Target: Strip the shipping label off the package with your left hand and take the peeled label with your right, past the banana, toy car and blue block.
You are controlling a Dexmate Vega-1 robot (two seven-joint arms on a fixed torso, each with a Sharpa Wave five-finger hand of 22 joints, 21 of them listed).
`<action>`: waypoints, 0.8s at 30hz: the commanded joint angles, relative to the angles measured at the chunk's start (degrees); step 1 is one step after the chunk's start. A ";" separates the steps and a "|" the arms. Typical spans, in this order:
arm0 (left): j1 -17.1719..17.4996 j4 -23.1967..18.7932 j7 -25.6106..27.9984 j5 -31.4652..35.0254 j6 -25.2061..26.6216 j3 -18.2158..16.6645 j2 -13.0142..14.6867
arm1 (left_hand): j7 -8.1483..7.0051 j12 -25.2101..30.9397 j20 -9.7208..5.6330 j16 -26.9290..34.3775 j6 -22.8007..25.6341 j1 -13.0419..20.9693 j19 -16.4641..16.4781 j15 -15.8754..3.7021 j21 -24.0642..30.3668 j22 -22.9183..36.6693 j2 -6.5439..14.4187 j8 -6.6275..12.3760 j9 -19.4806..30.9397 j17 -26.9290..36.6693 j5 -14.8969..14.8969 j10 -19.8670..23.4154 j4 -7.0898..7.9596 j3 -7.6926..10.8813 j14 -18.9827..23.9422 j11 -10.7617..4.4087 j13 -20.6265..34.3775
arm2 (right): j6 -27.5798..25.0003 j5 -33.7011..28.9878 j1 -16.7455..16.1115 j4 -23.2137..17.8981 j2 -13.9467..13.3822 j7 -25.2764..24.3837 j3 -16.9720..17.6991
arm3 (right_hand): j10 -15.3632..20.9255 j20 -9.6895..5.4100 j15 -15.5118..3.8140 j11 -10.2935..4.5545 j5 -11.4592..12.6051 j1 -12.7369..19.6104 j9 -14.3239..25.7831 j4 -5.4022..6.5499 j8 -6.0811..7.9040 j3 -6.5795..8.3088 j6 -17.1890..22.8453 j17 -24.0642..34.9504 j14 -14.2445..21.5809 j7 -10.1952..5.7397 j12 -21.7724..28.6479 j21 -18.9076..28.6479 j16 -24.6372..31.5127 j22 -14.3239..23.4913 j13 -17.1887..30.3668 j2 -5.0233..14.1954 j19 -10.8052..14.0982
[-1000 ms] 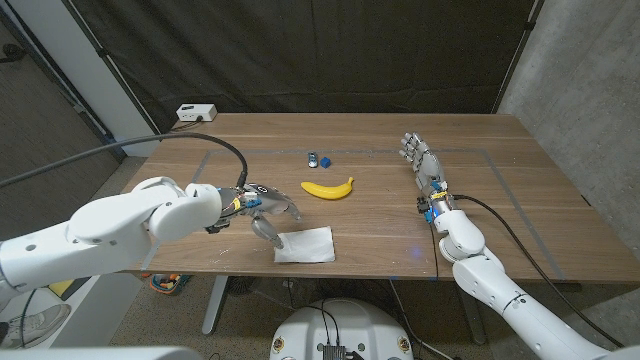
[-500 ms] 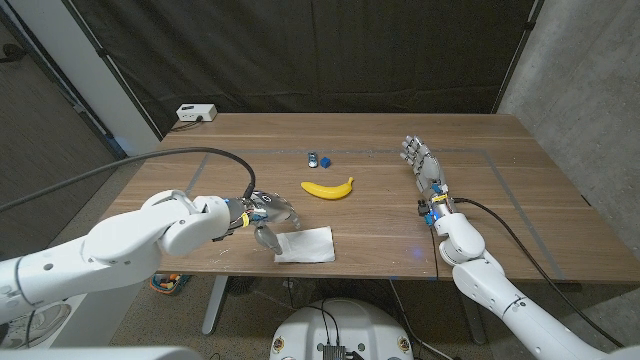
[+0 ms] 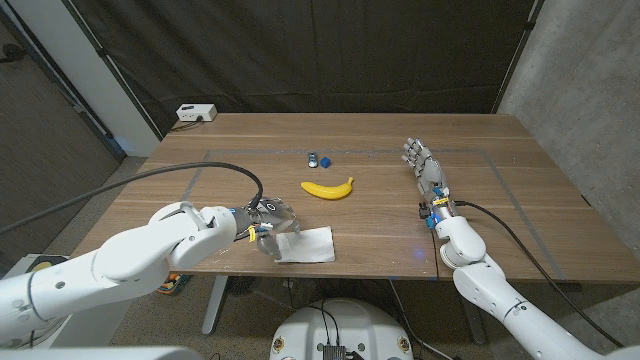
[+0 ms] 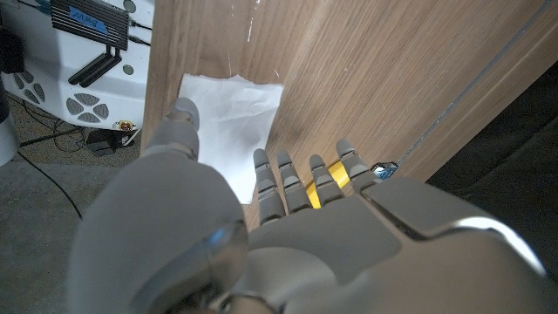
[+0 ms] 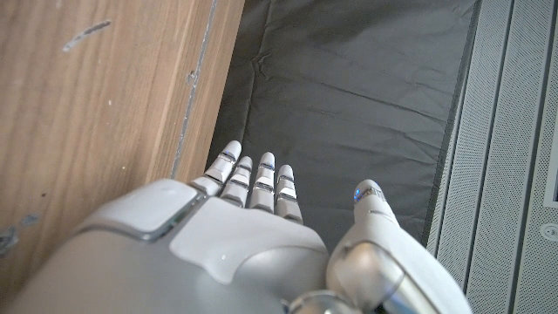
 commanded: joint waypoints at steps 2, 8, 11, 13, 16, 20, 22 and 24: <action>6.31 0.40 4.13 6.84 3.10 -0.86 -1.51 | 0.04 0.62 -0.56 0.21 0.75 0.45 0.23 -0.53 -0.19 0.13 -0.10 0.36 0.20 0.19 -0.19 0.78 0.40 -0.30 0.53 0.15 0.29 | 0.30 -0.48 -1.17 -1.12 -0.38 -0.48 0.18 | 0.59 -0.07 -0.04 0.15 0.22 0.26 0.27 0.09 0.11 -0.18 0.41 0.31 0.23 0.03 0.40 -0.21 0.28 0.20 0.31 0.09 0.13; 10.23 1.65 10.37 9.92 4.81 -1.69 -2.03 | 0.12 1.36 -0.74 0.45 1.73 0.31 0.77 -1.28 -0.08 0.14 -0.14 0.80 0.26 0.30 -0.32 2.13 0.72 -0.73 1.64 -0.35 0.62 | 0.47 -0.63 -1.55 -1.06 -0.48 -0.39 0.10 | 0.56 -0.05 0.01 0.17 0.22 0.25 0.27 0.09 0.12 -0.19 0.43 0.31 0.24 -0.03 0.38 -0.28 0.27 0.20 0.31 0.09 0.16; 11.64 2.58 13.83 11.26 5.09 -1.98 -2.37 | 0.29 2.11 -0.91 0.77 2.41 0.16 1.52 -2.02 0.15 0.14 0.02 1.09 0.28 0.41 -0.38 3.59 0.98 -0.96 2.86 -0.83 0.86 | 0.69 -0.73 -1.65 -1.06 -0.46 -0.43 0.14 | 0.60 -0.02 0.01 0.17 0.22 0.23 0.27 0.10 0.12 -0.20 0.44 0.31 0.26 -0.11 0.39 -0.33 0.27 0.21 0.31 0.08 0.19; 12.42 3.31 16.27 11.60 5.03 -2.25 -2.60 | 0.27 2.29 -0.93 0.86 2.74 0.11 1.89 -2.32 0.27 0.15 0.10 1.24 0.28 0.45 -0.41 3.88 1.09 -1.05 3.31 -1.17 0.96 | 0.92 -0.80 -1.69 -1.06 -0.49 -0.39 0.21 | 0.61 -0.01 0.01 0.17 0.22 0.23 0.27 0.10 0.12 -0.20 0.45 0.30 0.26 -0.10 0.39 -0.36 0.27 0.21 0.31 0.09 0.19; 13.22 4.48 19.32 11.99 4.94 -2.42 -3.19 | -0.01 3.27 -1.13 1.24 4.36 0.19 2.29 -3.17 0.38 0.17 0.39 1.93 0.29 0.53 -0.50 5.80 1.27 -1.20 5.01 -1.62 1.25 | 1.01 -0.96 -1.81 -1.20 -0.58 -0.50 0.30 | 0.61 0.03 0.04 0.19 0.22 0.21 0.27 0.10 0.12 -0.22 0.44 0.30 0.25 -0.17 0.39 -0.40 0.26 0.21 0.31 0.07 0.21; 12.03 5.00 16.27 11.19 4.52 -2.11 -4.14 | -0.40 4.28 -1.51 1.53 6.85 0.56 3.30 -4.25 0.73 0.22 0.69 3.00 0.26 0.59 -0.62 7.79 1.31 -1.31 6.90 -2.15 1.57 | 0.74 -0.75 -2.01 -1.43 -0.56 -0.77 0.45 | 0.62 0.03 0.05 0.10 0.22 0.19 0.27 0.11 0.12 -0.23 0.46 0.30 0.26 -0.19 0.38 -0.44 0.26 0.21 0.31 0.05 0.24; 11.42 5.41 14.85 10.44 4.34 -1.96 -4.65 | -0.37 4.50 -1.78 1.44 6.08 0.63 3.46 -4.41 0.80 0.25 1.15 2.70 0.21 0.65 -0.67 8.23 1.47 -1.23 7.05 -2.15 1.65 | 0.76 -0.81 -2.06 -1.43 -0.61 -0.78 0.48 | 0.60 0.04 0.05 0.13 0.22 0.18 0.27 0.11 0.12 -0.24 0.47 0.30 0.27 -0.20 0.37 -0.46 0.26 0.21 0.31 0.04 0.24; 10.96 5.76 13.71 10.31 4.39 -1.68 -5.10 | -0.05 4.66 -1.76 1.50 5.71 0.73 3.70 -4.42 0.90 0.27 1.67 2.54 0.16 0.70 -0.69 8.60 1.60 -1.07 7.46 -2.12 1.67 | 0.60 -1.04 -2.20 -1.60 -0.65 -1.14 0.55 | 0.58 0.01 0.06 0.12 0.22 0.15 0.27 0.12 0.13 -0.25 0.48 0.31 0.28 -0.22 0.36 -0.48 0.26 0.21 0.31 0.04 0.25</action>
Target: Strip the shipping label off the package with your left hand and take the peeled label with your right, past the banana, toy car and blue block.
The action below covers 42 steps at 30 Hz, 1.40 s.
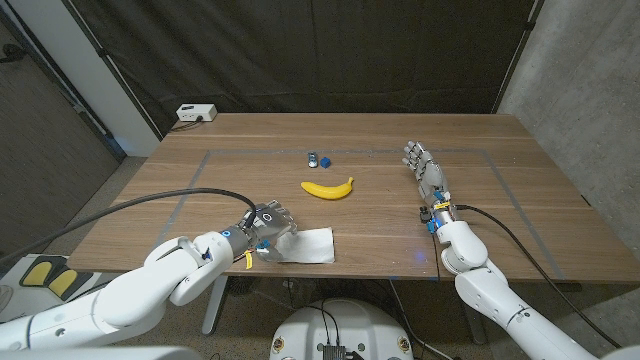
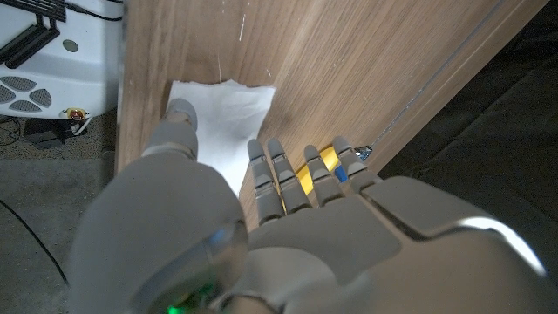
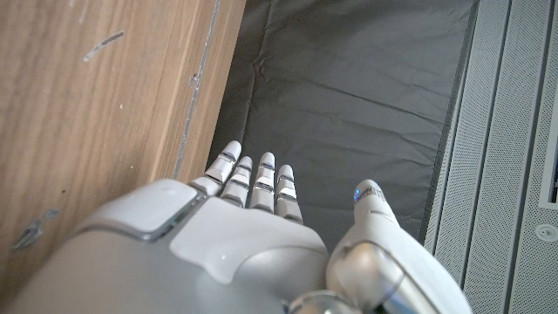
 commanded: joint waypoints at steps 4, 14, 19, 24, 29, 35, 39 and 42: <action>-0.55 3.36 -1.33 0.55 -0.02 0.98 -2.93 | 0.80 1.14 -0.01 0.72 -0.17 0.60 2.08 -3.93 1.05 0.32 1.59 0.10 -0.01 0.09 -0.48 3.37 0.40 0.23 3.04 0.14 0.07 | -0.35 -0.54 -0.78 -0.64 -0.18 -1.17 0.39 | 0.59 -0.03 0.07 0.10 0.22 0.12 0.27 0.14 0.13 -0.26 0.50 0.31 0.36 -0.20 0.36 -0.14 0.29 0.21 0.31 0.04 0.32; -0.15 5.87 2.10 0.59 0.09 1.82 -3.81 | 0.33 2.63 -1.99 1.22 9.08 2.95 4.31 -7.16 2.16 0.43 2.30 3.57 -0.66 -0.41 -1.40 12.22 -0.24 0.69 8.12 -2.33 -1.22 | -0.85 -1.67 -0.71 -1.03 -0.45 -1.82 0.25 | 0.64 0.09 0.07 0.12 0.23 0.05 0.27 0.18 0.15 -0.29 0.58 0.32 0.48 -0.39 0.36 -0.27 0.31 0.22 0.31 0.05 0.39; 0.41 6.90 6.11 0.34 0.18 1.60 -3.81 | -0.91 3.66 -3.70 2.21 18.43 6.50 6.93 -9.67 3.62 0.47 4.21 6.80 -1.23 -0.56 -2.84 20.58 -0.96 2.43 14.64 -2.61 -1.84 | -1.44 -2.12 -0.40 -1.25 -0.42 -2.35 0.18 | 0.63 0.10 0.01 0.15 0.23 0.01 0.27 0.20 0.13 -0.30 0.55 0.32 0.52 -0.52 0.36 -0.32 0.31 0.22 0.31 0.04 0.41; 0.88 8.38 10.84 -0.58 0.44 1.49 -4.54 | 0.99 6.26 -4.86 2.03 28.36 10.99 9.38 -10.38 5.27 0.50 6.70 10.42 -1.34 -0.25 -4.25 28.78 -1.54 5.04 20.84 -2.32 -0.94 | -1.79 -2.07 -0.13 -1.07 -0.21 -2.50 0.03 | 0.65 0.11 0.06 0.13 0.24 -0.02 0.27 0.21 0.13 -0.32 0.56 0.32 0.54 -0.62 0.36 -0.38 0.31 0.22 0.31 0.04 0.43; 2.11 10.06 18.46 1.11 2.20 1.69 -5.83 | 4.22 12.15 -5.73 3.30 35.27 19.19 12.05 -11.53 7.60 0.70 9.25 12.53 -1.50 1.23 -4.79 39.09 -3.02 8.12 29.71 -1.36 1.25 | -2.19 -2.15 0.25 -0.87 -0.17 -2.47 -0.18 | 0.61 0.11 0.04 0.16 0.25 -0.03 0.27 0.22 0.14 -0.32 0.58 0.31 0.54 -0.69 0.33 -0.44 0.30 0.22 0.31 0.04 0.45; 3.17 12.56 28.41 -0.63 4.04 1.31 -9.04 | 4.67 13.17 -6.21 4.12 36.27 20.77 12.76 -11.59 8.39 0.85 9.21 12.57 -1.44 2.22 -5.05 39.67 -2.71 7.72 31.65 -1.25 1.81 | -2.49 -2.13 0.71 -0.56 0.10 -2.42 -0.53 | 0.61 0.08 0.06 0.12 0.26 -0.05 0.27 0.23 0.13 -0.33 0.58 0.31 0.53 -0.75 0.33 -0.52 0.28 0.23 0.31 0.04 0.48; 3.25 13.85 33.71 -1.34 4.78 1.53 -10.79 | 4.16 13.49 -6.34 4.47 36.25 21.19 12.81 -11.59 8.63 0.90 9.19 12.53 -1.29 2.64 -5.13 39.77 -2.54 7.47 32.45 -1.27 2.07 | -2.69 -2.24 0.94 -0.66 0.12 -2.56 -0.60 | 0.61 0.10 0.06 0.11 0.26 -0.07 0.27 0.23 0.12 -0.34 0.56 0.31 0.53 -0.76 0.32 -0.57 0.27 0.23 0.31 0.04 0.48; 3.72 14.28 37.97 -3.22 4.70 0.95 -11.71 | 3.93 13.56 -6.43 4.56 35.75 21.48 12.81 -11.53 8.86 0.97 9.44 12.59 -0.78 2.95 -5.13 39.11 -2.30 7.38 32.84 -1.28 2.43 | -3.04 -2.30 1.14 -0.85 0.08 -2.69 -0.63 | 0.59 0.11 0.10 0.12 0.27 -0.08 0.27 0.23 0.12 -0.35 0.57 0.31 0.56 -0.78 0.31 -0.60 0.28 0.23 0.31 0.04 0.50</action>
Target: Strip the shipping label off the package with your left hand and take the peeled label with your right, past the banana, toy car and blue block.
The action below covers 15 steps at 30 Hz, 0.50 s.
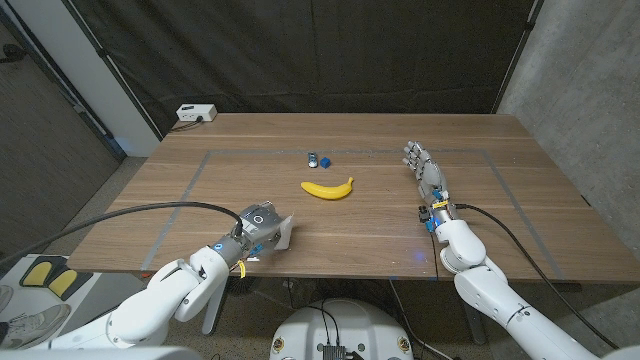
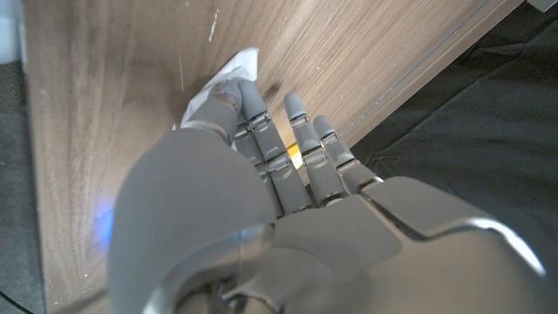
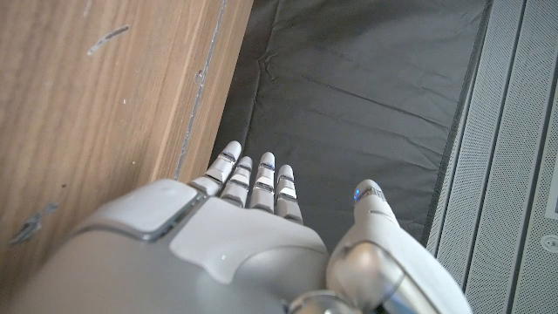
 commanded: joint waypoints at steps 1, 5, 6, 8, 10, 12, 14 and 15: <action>1.44 3.31 17.56 -3.44 1.75 -0.89 -4.39 | 0.58 0.43 0.01 0.19 3.48 4.09 0.49 -9.65 0.69 0.18 3.62 0.39 1.05 0.46 -0.08 0.73 0.38 -0.13 0.80 -1.20 1.03 | -0.97 -0.29 0.81 0.00 0.16 -0.34 -0.37 | 0.64 0.11 0.07 0.12 0.27 -0.07 0.27 -0.01 0.12 -0.10 0.27 0.31 0.56 -0.41 0.33 -0.37 0.27 0.23 0.31 0.04 0.51; 2.81 3.45 24.15 -8.12 0.64 -2.82 -6.04 | 0.19 0.67 0.11 -0.24 3.22 4.00 0.47 -9.48 0.97 0.25 3.86 0.65 1.56 0.53 -0.04 0.22 0.79 -0.12 0.69 -1.28 1.53 | -1.30 -0.28 1.08 -0.04 0.13 -0.30 -0.50 | 0.63 0.13 0.11 0.11 0.28 -0.08 0.27 -0.01 0.12 -0.10 0.28 0.31 0.55 -0.48 0.32 -0.42 0.26 0.23 0.31 0.06 0.52; 3.22 3.15 25.07 -9.36 0.10 -3.43 -6.01 | 0.27 0.74 0.23 -0.20 3.06 3.92 0.55 -9.45 1.07 0.26 3.96 0.67 1.66 0.62 -0.05 0.11 0.94 -0.16 0.86 -1.31 1.66 | -1.29 -0.43 1.18 0.04 0.06 -0.22 -0.57 | 0.64 0.12 0.12 0.16 0.28 -0.08 0.27 -0.01 0.12 -0.10 0.27 0.30 0.56 -0.51 0.32 -0.43 0.26 0.23 0.31 0.06 0.53; 4.29 1.32 22.56 -13.29 -1.37 -5.44 -4.07 | -0.25 1.13 0.48 -0.78 2.66 0.98 0.36 -8.94 1.47 0.35 3.40 0.67 1.67 0.78 -0.30 -0.40 2.80 -1.53 0.53 -1.50 2.43 | -1.36 -0.26 1.37 0.18 0.09 -0.02 -0.63 | 0.63 0.13 0.12 0.20 0.28 -0.07 0.27 -0.01 0.13 -0.09 0.29 0.30 0.56 -0.56 0.31 -0.45 0.26 0.24 0.31 0.07 0.56; 4.98 0.36 20.77 -16.43 -2.86 -6.96 -2.65 | 0.40 -1.22 1.03 -4.19 -4.85 -7.39 -1.66 -7.95 1.77 0.33 0.38 -2.86 0.68 0.51 0.25 -7.13 6.75 -5.41 -3.96 -1.17 2.98 | -1.25 -0.39 1.58 0.38 0.10 0.06 -0.70 | 0.62 0.13 0.06 0.15 0.28 -0.09 0.27 0.00 0.12 -0.10 0.28 0.30 0.55 -0.59 0.31 -0.48 0.25 0.24 0.31 0.07 0.57; 5.26 -0.44 18.52 -18.59 -3.94 -8.09 -1.14 | -0.54 -3.80 1.80 -6.59 -10.67 -13.22 -4.58 -7.14 1.61 0.30 -1.39 -6.11 0.27 0.88 1.06 -13.47 9.45 -7.99 -8.31 -0.42 2.48 | -1.17 -0.19 1.72 0.51 0.18 0.20 -0.70 | 0.61 0.14 0.09 -0.01 0.28 -0.10 0.27 0.00 0.09 -0.11 0.21 0.30 0.56 -0.68 0.30 -0.50 0.25 0.24 0.31 0.07 0.59; 5.51 -1.28 15.80 -20.42 -4.94 -9.32 0.80 | -0.72 -4.95 2.72 -7.40 -12.21 -15.14 -6.38 -6.36 1.38 0.32 -1.57 -7.11 0.26 1.25 1.53 -16.33 10.38 -8.70 -11.14 -0.08 2.22 | -1.08 -0.23 1.86 0.68 0.16 0.32 -0.74 | 0.61 0.14 0.08 0.05 0.28 -0.11 0.27 0.01 0.09 -0.11 0.21 0.31 0.55 -0.71 0.30 -0.52 0.25 0.24 0.31 0.07 0.60; 5.52 -1.41 15.14 -21.23 -5.57 -9.76 1.31 | -1.18 -5.62 3.13 -7.54 -14.02 -15.82 -7.16 -5.94 1.30 0.35 -1.72 -8.00 0.26 1.41 1.75 -18.02 10.68 -8.97 -12.21 0.40 2.10 | -1.21 0.08 1.83 0.61 0.29 0.23 -0.67 | 0.61 0.14 0.08 0.07 0.28 -0.12 0.27 0.01 0.09 -0.11 0.21 0.31 0.55 -0.74 0.30 -0.53 0.25 0.24 0.31 0.07 0.60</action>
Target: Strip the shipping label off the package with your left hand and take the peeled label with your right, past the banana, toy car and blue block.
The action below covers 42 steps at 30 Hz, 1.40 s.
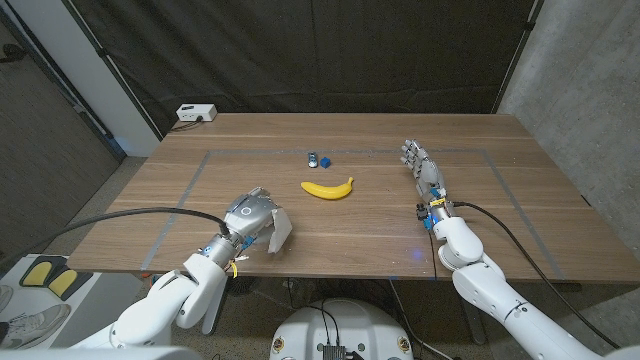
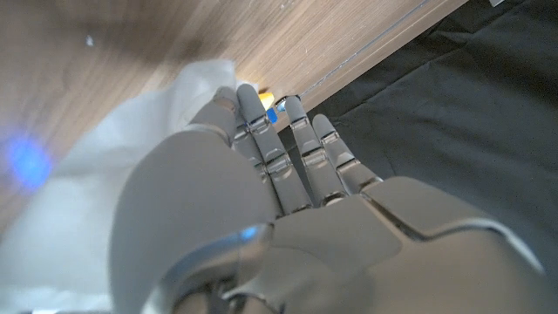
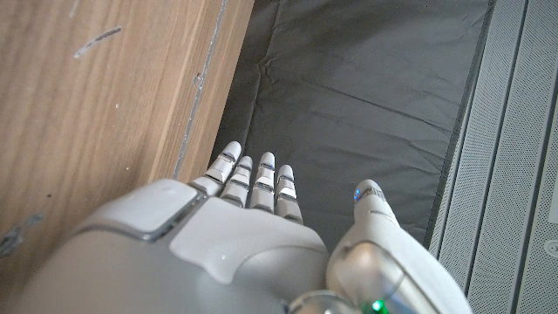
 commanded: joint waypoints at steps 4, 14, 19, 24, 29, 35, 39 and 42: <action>2.77 -3.35 -2.84 -12.20 -5.84 -7.42 5.28 | -0.15 -2.74 1.59 -1.59 -5.74 -5.12 -3.65 -6.07 -0.07 0.12 -2.88 -3.24 -0.40 0.80 1.25 -6.37 1.85 -2.16 -6.08 1.07 -0.72 | 0.12 0.44 0.91 1.06 0.24 0.76 -0.27 | 0.63 -0.29 0.09 0.08 0.28 -0.15 0.27 0.03 0.09 -0.13 0.20 0.31 0.55 -0.28 0.30 -0.18 0.24 0.24 0.31 0.05 0.20; 0.43 -4.64 -9.11 -13.18 -2.95 -6.19 4.47 | -0.38 -4.47 3.06 -1.53 -10.31 -7.36 -6.36 -4.16 -0.27 0.31 -5.15 -5.41 -0.16 1.05 2.18 -10.25 2.30 -4.10 -10.24 1.78 -1.28 | 0.54 0.86 0.99 1.63 0.47 0.88 -0.15 | 0.62 -0.26 0.07 0.09 0.28 -0.24 0.27 0.07 0.09 -0.18 0.21 0.31 0.57 -0.43 0.29 -0.30 0.24 0.25 0.31 0.04 0.27; -2.96 -6.63 -17.50 -9.66 3.22 -2.36 4.22 | 0.44 -5.12 2.99 -1.16 -10.85 -10.09 -6.71 -3.70 0.06 0.58 -6.47 -5.86 -0.15 1.16 2.35 -10.81 3.41 -5.78 -10.68 2.53 -1.92 | 0.68 1.14 1.36 2.26 0.69 1.28 -0.29 | 0.64 -0.24 0.06 0.08 0.27 -0.37 0.27 0.15 0.09 -0.23 0.22 0.34 0.59 -0.47 0.29 -0.35 0.26 0.25 0.31 0.04 0.32; -7.86 -7.63 -27.54 -7.11 3.77 1.03 7.19 | -0.19 -9.58 4.10 -1.49 -19.24 -7.90 -8.74 -2.61 0.26 0.90 -8.31 -9.48 0.01 0.61 4.01 -17.96 1.74 -6.78 -15.94 2.59 -3.25 | 1.34 1.18 1.78 3.02 0.91 1.77 -0.38 | 0.65 -0.22 0.06 -0.02 0.25 -0.57 0.27 0.29 0.12 -0.30 0.31 0.39 0.63 -0.54 0.29 -0.40 0.30 0.25 0.32 0.07 0.39; -10.50 -7.24 -30.28 -5.93 2.87 2.69 7.83 | 0.49 -11.48 4.89 -1.26 -24.64 -4.49 -9.22 -1.94 0.48 0.88 -8.24 -11.77 0.18 0.23 4.98 -21.25 -0.08 -6.50 -18.39 2.65 -3.36 | 1.54 1.42 1.86 3.34 1.13 1.81 -0.34 | 0.75 -0.23 0.04 0.09 0.23 -0.86 0.28 0.51 0.14 -0.38 0.36 0.46 0.69 -0.57 0.32 -0.47 0.36 0.26 0.32 0.18 0.44; -11.91 -4.65 -26.72 -7.55 -1.33 3.33 7.27 | -4.14 -12.62 3.63 0.09 -20.86 -0.17 -7.68 -4.01 1.29 0.45 -6.62 -10.32 0.34 -0.59 5.58 -19.32 -1.97 -5.42 -17.92 -1.62 -4.26 | 1.81 1.54 1.87 3.80 1.28 1.73 -0.22 | 0.77 -0.27 0.08 0.08 0.22 -1.09 0.28 0.67 0.14 -0.46 0.40 0.49 0.71 -0.54 0.32 -0.53 0.38 0.26 0.32 0.22 0.48; -11.61 -1.87 -19.38 -7.40 -3.86 3.66 5.64 | -7.09 -12.72 2.40 1.34 -16.15 2.15 -6.11 -5.85 2.14 0.11 -4.63 -8.68 0.19 -1.17 5.05 -15.20 -2.75 -4.48 -15.03 -1.89 -5.21 | 1.84 1.67 1.72 3.94 1.33 1.53 -0.07 | 0.75 -0.26 0.08 0.09 0.21 -1.24 0.28 0.76 0.15 -0.51 0.42 0.51 0.74 -0.57 0.31 -0.57 0.39 0.27 0.32 0.23 0.53; -11.43 0.02 -14.90 -6.45 -4.89 4.23 4.46 | -7.65 -12.88 2.11 2.16 -12.30 5.35 -4.87 -6.93 2.93 -0.22 -2.40 -7.63 -0.11 -1.78 3.81 -10.93 -4.08 -2.98 -12.25 -2.01 -6.13 | 2.04 1.72 1.66 4.18 1.38 1.54 -0.02 | 0.81 -0.26 0.08 0.11 0.21 -1.32 0.28 0.80 0.14 -0.54 0.41 0.51 0.74 -0.59 0.33 -0.61 0.39 0.27 0.32 0.22 0.53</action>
